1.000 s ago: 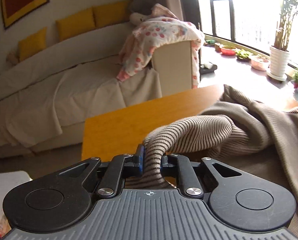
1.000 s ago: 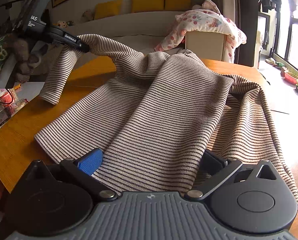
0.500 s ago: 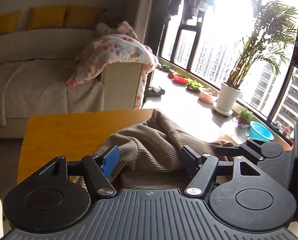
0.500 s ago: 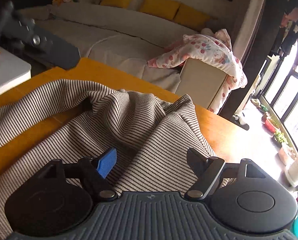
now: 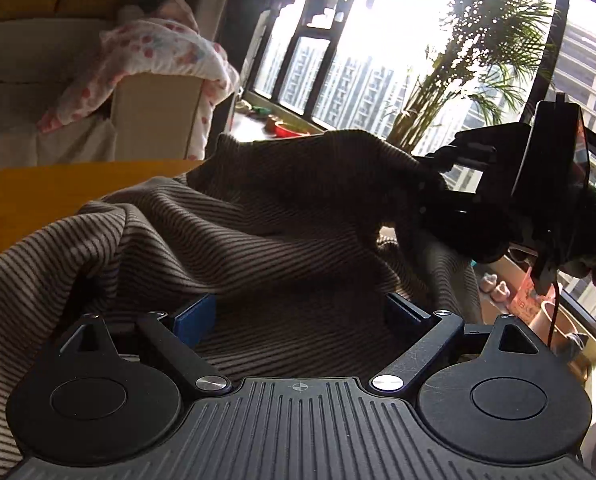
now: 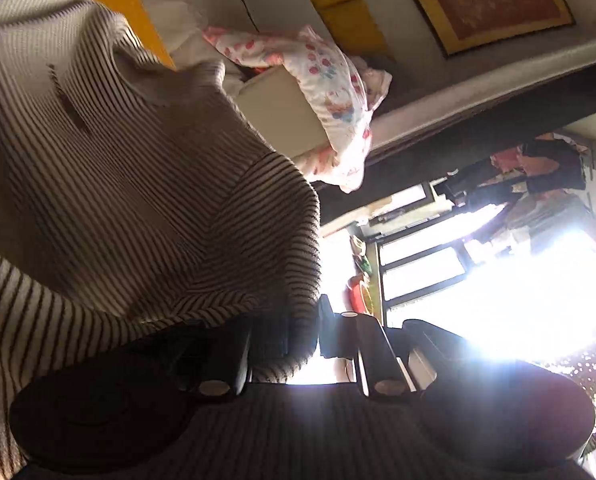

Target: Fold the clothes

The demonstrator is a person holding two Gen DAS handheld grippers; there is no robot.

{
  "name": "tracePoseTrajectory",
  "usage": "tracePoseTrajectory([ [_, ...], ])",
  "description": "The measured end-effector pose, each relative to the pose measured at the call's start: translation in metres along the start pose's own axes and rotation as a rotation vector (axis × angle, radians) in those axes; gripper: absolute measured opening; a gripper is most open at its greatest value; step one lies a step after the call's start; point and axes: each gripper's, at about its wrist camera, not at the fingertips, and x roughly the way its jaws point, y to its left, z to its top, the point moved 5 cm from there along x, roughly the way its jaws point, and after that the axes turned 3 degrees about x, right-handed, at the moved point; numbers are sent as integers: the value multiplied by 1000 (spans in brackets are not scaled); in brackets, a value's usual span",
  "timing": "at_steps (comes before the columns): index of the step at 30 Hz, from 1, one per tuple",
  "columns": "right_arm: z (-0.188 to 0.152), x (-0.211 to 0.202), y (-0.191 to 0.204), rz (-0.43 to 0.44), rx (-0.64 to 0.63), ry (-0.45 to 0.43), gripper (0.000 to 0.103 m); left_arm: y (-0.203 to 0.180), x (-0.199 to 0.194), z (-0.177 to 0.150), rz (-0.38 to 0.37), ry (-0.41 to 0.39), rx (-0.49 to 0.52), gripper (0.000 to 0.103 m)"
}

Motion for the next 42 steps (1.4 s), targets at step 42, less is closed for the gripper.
tracePoseTrajectory([
  [42, 152, 81, 17, 907, 943, -45, 19, 67, 4, 37, -132, 110, -254, 103],
])
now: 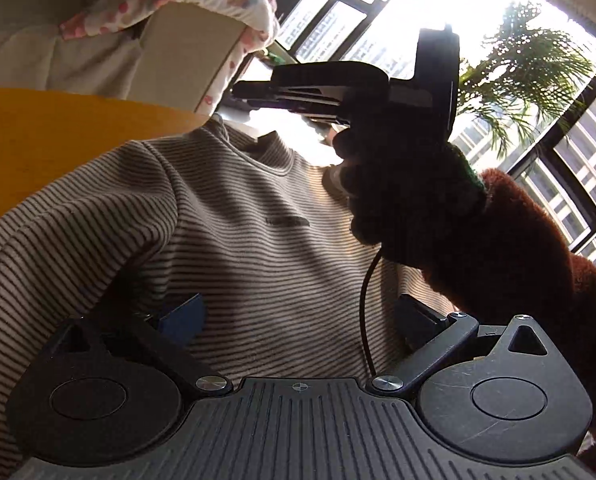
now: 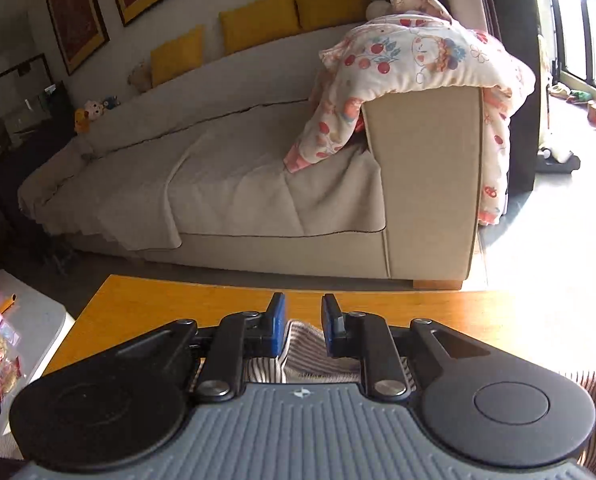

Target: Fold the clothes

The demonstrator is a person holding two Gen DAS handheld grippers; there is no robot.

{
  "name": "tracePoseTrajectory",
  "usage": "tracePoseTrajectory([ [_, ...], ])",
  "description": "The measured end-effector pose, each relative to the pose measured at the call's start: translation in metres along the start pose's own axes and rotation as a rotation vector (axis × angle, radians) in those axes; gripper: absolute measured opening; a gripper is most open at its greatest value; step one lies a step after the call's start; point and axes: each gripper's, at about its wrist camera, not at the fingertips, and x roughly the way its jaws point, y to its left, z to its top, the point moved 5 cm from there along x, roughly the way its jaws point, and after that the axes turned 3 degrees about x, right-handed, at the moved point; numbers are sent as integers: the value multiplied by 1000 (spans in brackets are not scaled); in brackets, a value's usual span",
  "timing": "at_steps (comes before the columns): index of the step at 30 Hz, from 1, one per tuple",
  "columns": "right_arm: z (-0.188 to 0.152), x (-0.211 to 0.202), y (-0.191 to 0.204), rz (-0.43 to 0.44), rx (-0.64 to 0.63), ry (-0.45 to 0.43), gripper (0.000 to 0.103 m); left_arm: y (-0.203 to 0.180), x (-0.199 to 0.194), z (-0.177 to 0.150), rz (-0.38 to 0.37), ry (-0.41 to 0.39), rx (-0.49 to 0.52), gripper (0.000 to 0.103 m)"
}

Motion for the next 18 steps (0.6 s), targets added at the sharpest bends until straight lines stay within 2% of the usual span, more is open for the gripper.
tracePoseTrajectory([
  [2, -14, -3, 1, 19, -28, 58, 23, 4, 0, 7, 18, -27, 4, 103],
  [7, -29, -17, -9, -203, -159, 42, 24, 29, 2, 13, 140, -17, -37, 103],
  [9, -30, -46, -13, -239, -207, 11, 24, 27, -3, 14, 165, -20, -16, 103],
  [11, -30, -89, -17, -240, -253, -36, 31, 24, -9, 15, 190, -23, 9, 103],
  [14, -41, -151, -20, -243, -325, -73, 56, 18, -10, 12, 190, -17, 8, 103],
  [16, -62, -187, -17, -244, -378, -60, 63, 14, -11, 10, 188, -12, 6, 103],
  [18, -91, -208, -6, -228, -433, -22, 66, 10, -10, 8, 179, -5, -9, 103],
])
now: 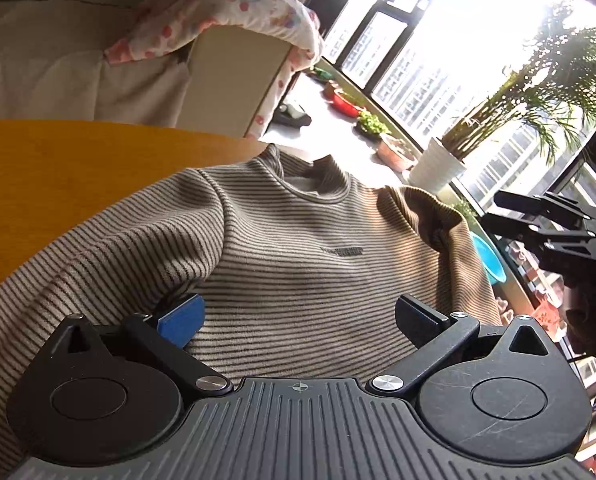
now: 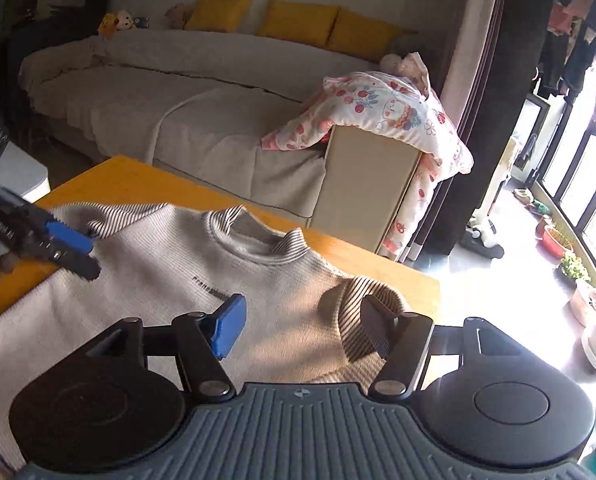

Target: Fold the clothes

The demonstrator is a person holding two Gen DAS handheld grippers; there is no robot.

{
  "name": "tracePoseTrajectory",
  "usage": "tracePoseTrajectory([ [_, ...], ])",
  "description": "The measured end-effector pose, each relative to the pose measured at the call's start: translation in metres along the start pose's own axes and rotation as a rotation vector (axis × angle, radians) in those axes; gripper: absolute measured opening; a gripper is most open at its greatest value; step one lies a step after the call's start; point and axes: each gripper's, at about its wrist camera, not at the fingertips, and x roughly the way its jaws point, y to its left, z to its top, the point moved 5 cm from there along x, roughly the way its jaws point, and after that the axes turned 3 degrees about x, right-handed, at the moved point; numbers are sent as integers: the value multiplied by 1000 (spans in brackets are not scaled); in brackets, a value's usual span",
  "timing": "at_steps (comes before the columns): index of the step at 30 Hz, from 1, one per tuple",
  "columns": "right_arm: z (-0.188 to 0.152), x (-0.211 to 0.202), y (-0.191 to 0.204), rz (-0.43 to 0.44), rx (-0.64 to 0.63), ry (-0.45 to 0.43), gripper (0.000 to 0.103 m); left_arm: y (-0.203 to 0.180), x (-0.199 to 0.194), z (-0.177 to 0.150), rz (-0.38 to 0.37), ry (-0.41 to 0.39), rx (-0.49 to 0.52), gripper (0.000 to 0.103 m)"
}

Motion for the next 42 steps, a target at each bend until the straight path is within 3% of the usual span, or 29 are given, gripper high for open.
tracePoseTrajectory([
  [4, -41, -15, 38, 11, -97, 69, 67, -14, -8, -6, -9, -20, 13, 103],
  [7, -69, -1, 50, -18, -99, 143, 66, -26, -26, -13, -1, -52, 51, 103],
  [9, -82, 4, 51, -53, -103, 165, 42, -32, -40, -19, 2, -71, 68, 103],
  [10, -81, 4, 46, -78, -94, 160, 17, -33, -46, -22, 4, -76, 69, 103],
  [13, -58, -10, 5, -184, 4, 90, 12, -33, -61, -33, 3, -71, 53, 103],
  [17, 6, -59, -90, -341, 254, -116, 12, -29, -69, -46, -1, -62, 39, 103],
  [21, 66, -95, -125, -271, 394, -294, 11, -22, -69, -51, 2, -67, 7, 103],
  [24, 100, -88, -110, -162, 415, -334, 11, -17, -74, -52, -8, -83, -22, 103],
  [30, 135, -17, -42, 21, 365, -274, 11, -3, -88, -61, -4, -97, -72, 103],
  [36, 139, 54, 18, 87, 304, -167, 11, 12, -105, -69, 22, -104, -98, 103],
  [42, 134, 79, 42, 163, 361, -142, 27, 33, -130, -73, 72, -109, -84, 103],
])
